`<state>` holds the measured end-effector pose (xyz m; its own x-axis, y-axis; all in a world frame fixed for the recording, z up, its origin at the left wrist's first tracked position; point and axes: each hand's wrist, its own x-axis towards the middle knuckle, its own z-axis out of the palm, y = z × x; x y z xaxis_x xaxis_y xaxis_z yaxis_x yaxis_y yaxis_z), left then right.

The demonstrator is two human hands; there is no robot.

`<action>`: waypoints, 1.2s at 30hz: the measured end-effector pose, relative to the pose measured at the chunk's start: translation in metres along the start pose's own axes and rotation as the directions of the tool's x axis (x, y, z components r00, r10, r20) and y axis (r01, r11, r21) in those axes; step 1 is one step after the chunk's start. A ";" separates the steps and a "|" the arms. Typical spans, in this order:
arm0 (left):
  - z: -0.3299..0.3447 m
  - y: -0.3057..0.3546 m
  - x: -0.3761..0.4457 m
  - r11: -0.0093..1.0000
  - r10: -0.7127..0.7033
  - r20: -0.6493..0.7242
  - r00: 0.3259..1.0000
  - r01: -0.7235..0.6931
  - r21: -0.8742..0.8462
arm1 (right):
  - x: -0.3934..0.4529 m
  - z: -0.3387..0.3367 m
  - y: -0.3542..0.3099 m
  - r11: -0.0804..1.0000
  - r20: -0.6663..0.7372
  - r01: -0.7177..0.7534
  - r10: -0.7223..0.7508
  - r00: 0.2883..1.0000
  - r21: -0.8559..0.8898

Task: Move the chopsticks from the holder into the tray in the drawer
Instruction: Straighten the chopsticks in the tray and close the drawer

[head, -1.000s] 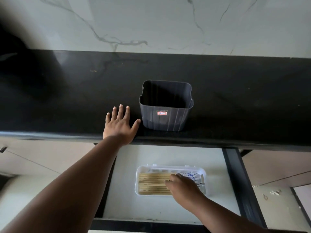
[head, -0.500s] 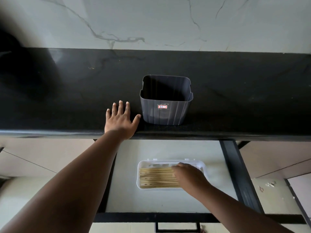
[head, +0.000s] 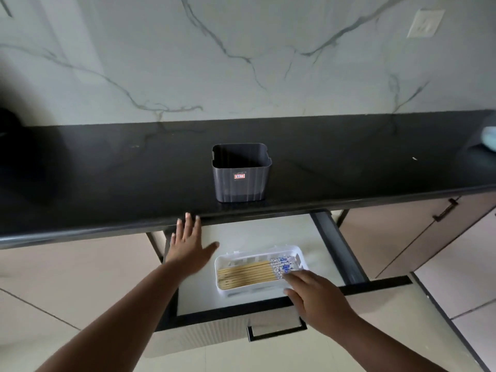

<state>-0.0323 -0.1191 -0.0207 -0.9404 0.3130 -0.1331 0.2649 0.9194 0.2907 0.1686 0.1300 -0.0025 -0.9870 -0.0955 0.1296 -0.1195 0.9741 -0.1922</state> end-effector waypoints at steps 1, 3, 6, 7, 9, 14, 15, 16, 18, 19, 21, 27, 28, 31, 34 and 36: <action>0.007 0.003 -0.019 1.000 -0.013 0.020 1.000 0.013 -0.025 | -0.008 0.001 0.000 1.000 0.018 0.002 -0.002 1.000 -0.019; 0.026 0.009 -0.060 0.999 -0.010 0.032 0.999 0.009 0.030 | -0.026 0.004 0.001 0.994 0.067 -0.010 0.017 0.998 -0.105; 0.057 0.014 -0.126 0.996 0.056 -0.024 0.998 -0.054 0.069 | -0.055 0.012 0.002 0.975 0.147 -0.034 0.068 0.987 -0.221; 0.065 0.015 -0.148 0.993 0.089 -0.078 0.993 -0.082 0.086 | -0.064 0.012 0.002 0.975 0.157 -0.044 0.080 0.984 -0.219; 0.077 0.016 -0.189 0.978 0.133 -0.082 0.988 -0.118 0.172 | -0.080 0.016 0.004 0.974 0.167 -0.056 0.094 0.982 -0.221; 0.080 0.019 -0.221 0.951 0.164 -0.120 0.979 -0.124 0.282 | -0.097 0.013 0.003 0.976 0.156 -0.062 0.096 0.983 -0.208; 0.076 0.022 -0.223 0.954 0.137 -0.102 0.985 -0.103 0.283 | -0.096 0.012 0.004 0.981 0.196 -0.061 0.098 0.976 -0.187; 0.072 0.025 -0.226 0.958 0.113 -0.073 0.991 -0.089 0.274 | -0.094 0.010 0.003 0.981 0.253 -0.079 0.122 0.960 -0.175; 0.072 0.023 -0.229 0.955 0.111 -0.077 0.991 -0.085 0.284 | -0.092 0.009 0.002 0.982 0.287 -0.087 0.133 0.949 -0.168; 0.076 0.021 -0.230 0.955 0.117 -0.087 0.989 -0.088 0.283 | -0.093 0.008 0.001 0.982 0.306 -0.092 0.140 0.942 -0.165; 0.076 0.019 -0.231 0.942 0.122 -0.093 0.988 -0.086 0.325 | -0.096 0.007 0.001 0.982 0.326 -0.091 0.142 0.935 -0.167; 0.080 0.010 -0.223 0.933 0.161 -0.061 0.985 -0.131 0.336 | -0.096 0.016 0.003 0.977 0.309 -0.077 0.137 0.941 -0.200; 0.080 0.008 -0.218 0.930 0.161 -0.051 0.986 -0.134 0.341 | -0.092 0.017 0.004 0.977 0.309 -0.077 0.138 0.941 -0.200; 0.077 0.007 -0.195 0.934 0.148 0.009 0.989 -0.143 0.327 | -0.069 0.019 0.011 0.973 0.336 -0.078 0.150 0.930 -0.217; 0.067 0.008 -0.166 0.936 0.098 -0.011 0.995 -0.089 0.342 | -0.035 0.016 0.019 0.968 0.368 -0.078 0.165 0.915 -0.239; 0.066 0.001 -0.138 0.925 0.177 -0.122 0.977 -0.123 0.358 | -0.009 0.012 0.023 0.962 0.380 -0.080 0.179 0.908 -0.261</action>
<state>0.1120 -0.1456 -0.0642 -0.8973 0.4398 0.0367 0.4377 0.8975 -0.0539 0.1732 0.1511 -0.0195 -0.9581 0.0093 -0.2862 -0.0077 0.9983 0.0583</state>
